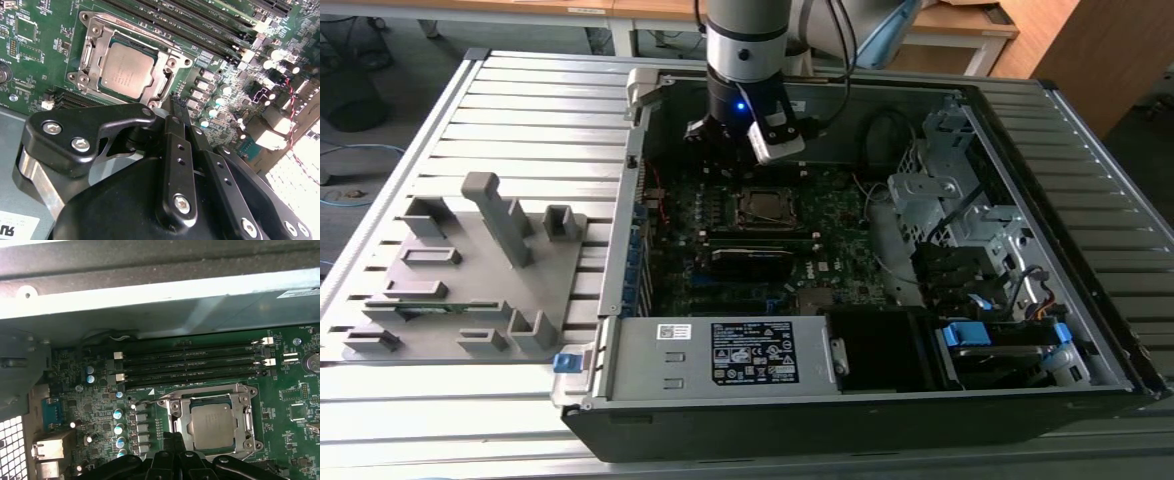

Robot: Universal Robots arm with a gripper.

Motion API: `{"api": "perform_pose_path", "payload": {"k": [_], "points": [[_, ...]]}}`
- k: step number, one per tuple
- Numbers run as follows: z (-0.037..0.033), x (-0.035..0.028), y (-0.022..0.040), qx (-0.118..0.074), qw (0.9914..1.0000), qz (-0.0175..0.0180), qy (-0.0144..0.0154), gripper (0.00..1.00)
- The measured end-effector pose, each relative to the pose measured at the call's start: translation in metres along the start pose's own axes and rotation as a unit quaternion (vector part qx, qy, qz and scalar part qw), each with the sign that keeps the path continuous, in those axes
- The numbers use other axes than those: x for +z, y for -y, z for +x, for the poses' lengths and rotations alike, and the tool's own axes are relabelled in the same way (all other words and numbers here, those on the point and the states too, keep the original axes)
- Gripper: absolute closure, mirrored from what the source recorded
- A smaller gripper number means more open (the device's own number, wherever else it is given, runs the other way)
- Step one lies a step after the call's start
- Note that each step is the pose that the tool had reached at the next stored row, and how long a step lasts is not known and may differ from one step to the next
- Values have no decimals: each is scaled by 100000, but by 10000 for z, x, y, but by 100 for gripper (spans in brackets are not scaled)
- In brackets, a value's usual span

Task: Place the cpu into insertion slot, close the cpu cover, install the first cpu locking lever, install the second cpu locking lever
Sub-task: 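Install the first cpu locking lever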

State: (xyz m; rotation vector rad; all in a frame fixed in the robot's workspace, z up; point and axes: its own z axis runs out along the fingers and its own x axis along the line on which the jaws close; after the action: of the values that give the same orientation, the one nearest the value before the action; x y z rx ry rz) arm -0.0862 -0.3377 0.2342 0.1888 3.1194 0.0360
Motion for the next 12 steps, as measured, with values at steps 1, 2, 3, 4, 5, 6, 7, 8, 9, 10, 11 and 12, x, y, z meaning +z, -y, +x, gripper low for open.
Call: {"api": "perform_pose_path", "payload": {"k": [1, 2, 3, 4, 5, 6, 7, 8, 9, 10, 11, 12], "points": [[2, 0, 0, -1, 100000, -2, 5, 89], [2, 0, 1, -9, 100000, -1, 6, 89], [3, 0, 1, -13, 100000, -3, 6, 89], [3, -1, 1, -8, 100000, -9, 11, 89], [4, -5, 2, -4, 100000, 6, 2, 89], [3, -12, 1, -3, 100000, 6, 3, 89], [3, -19, 1, -3, 100000, 0, 6, 89], [3, -23, 0, -4, 100000, -3, 9, 89], [3, -24, 0, -3, 100000, -14, 16, 89], [3, -24, 0, -4, 100000, -21, 17, 89], [3, -25, 0, -2, 100000, -17, 16, 89], [3, -28, 0, -4, 100000, -8, 10, 89]]}}
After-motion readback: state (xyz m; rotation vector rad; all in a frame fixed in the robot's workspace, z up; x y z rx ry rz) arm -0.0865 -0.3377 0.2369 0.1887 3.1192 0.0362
